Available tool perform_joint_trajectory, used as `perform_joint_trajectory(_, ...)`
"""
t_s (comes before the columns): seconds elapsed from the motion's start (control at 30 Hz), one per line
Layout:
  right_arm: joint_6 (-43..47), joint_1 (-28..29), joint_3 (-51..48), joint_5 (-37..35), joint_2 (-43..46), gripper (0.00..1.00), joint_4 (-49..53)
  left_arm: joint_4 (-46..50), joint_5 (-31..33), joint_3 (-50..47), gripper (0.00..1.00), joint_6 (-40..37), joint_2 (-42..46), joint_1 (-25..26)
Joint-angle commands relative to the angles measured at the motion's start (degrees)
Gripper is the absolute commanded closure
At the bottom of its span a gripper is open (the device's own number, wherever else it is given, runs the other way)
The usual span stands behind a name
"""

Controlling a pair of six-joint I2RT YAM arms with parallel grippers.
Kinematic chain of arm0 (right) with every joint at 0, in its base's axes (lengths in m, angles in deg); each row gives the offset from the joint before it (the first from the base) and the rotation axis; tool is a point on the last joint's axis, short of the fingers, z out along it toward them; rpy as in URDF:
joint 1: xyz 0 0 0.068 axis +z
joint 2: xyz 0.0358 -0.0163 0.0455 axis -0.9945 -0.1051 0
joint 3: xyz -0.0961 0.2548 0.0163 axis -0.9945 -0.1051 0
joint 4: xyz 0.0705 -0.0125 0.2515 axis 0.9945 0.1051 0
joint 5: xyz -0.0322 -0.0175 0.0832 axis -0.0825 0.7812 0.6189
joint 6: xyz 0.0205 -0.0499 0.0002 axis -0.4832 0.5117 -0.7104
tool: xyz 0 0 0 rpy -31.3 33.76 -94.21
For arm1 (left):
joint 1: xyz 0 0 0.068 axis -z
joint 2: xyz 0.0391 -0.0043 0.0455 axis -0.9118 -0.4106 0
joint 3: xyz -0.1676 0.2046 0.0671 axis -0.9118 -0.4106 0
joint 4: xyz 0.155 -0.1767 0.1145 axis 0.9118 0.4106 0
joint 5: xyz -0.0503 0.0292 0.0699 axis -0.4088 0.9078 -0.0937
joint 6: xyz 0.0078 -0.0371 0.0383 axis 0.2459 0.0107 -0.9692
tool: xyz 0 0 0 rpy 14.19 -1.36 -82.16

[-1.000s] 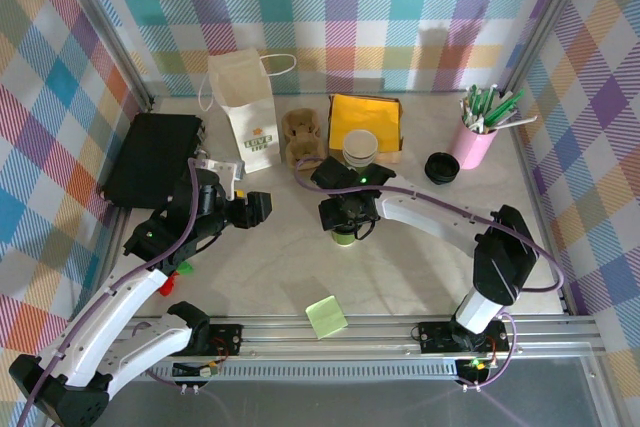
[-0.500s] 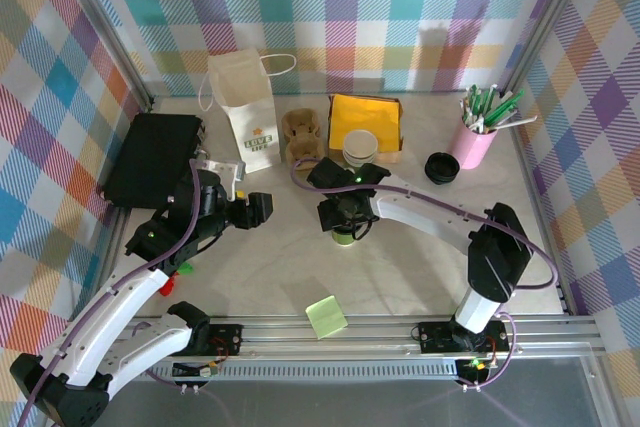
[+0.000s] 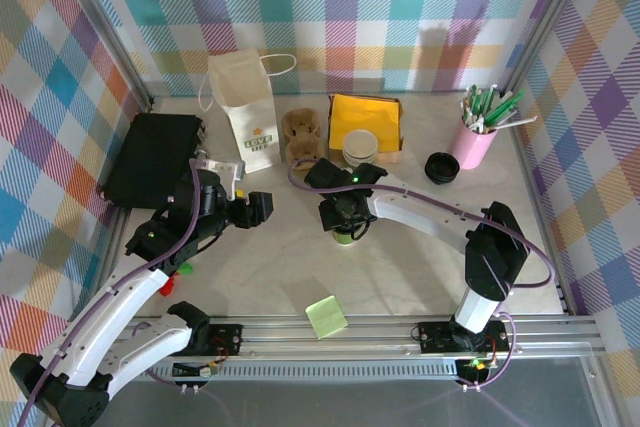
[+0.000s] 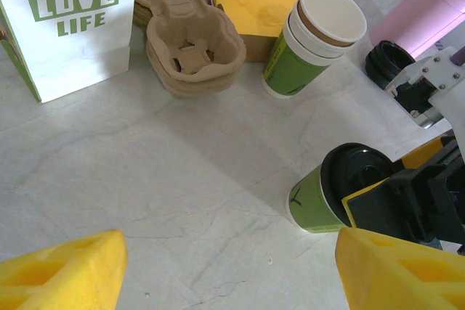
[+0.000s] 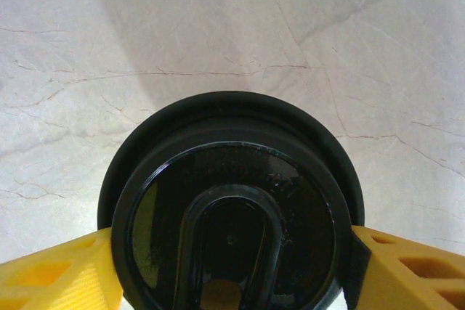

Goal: Pack the takeout coffee

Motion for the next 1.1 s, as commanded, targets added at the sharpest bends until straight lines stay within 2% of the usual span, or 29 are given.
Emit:
perform_joint_trajectory(0.0, 1.34, -1.53, -0.71, -2.62, 0.89, 0.27, 3.68, -0.67, 0.68, 0.47, 0.24, -1.10, 0.07, -0.47)
perform_joint_trajectory(0.17, 2.83, -6.64, -4.60, -3.66, 5.00, 0.27, 2.45, -0.31, 0.77, 0.94, 0.25, -1.19, 0.22, -0.47)
perform_joint_trajectory(0.53, 8.84, -23.94, -14.85, -0.35, 12.44, 0.27, -4.18, 0.74, 1.47, 1.08, 0.23, -2.16, 0.14, -0.47)
perform_joint_trajectory(0.77, 12.57, -33.65, -17.34, 1.50, 15.18, 0.26, -6.75, 1.43, 1.75, 1.59, 0.23, -2.16, 0.66, -0.47)
perform_joint_trajectory(1.07, 16.25, -46.00, -16.99, 4.38, 14.45, 0.26, -9.32, 2.15, 1.83, 1.96, 0.23, -2.16, 1.08, -0.47)
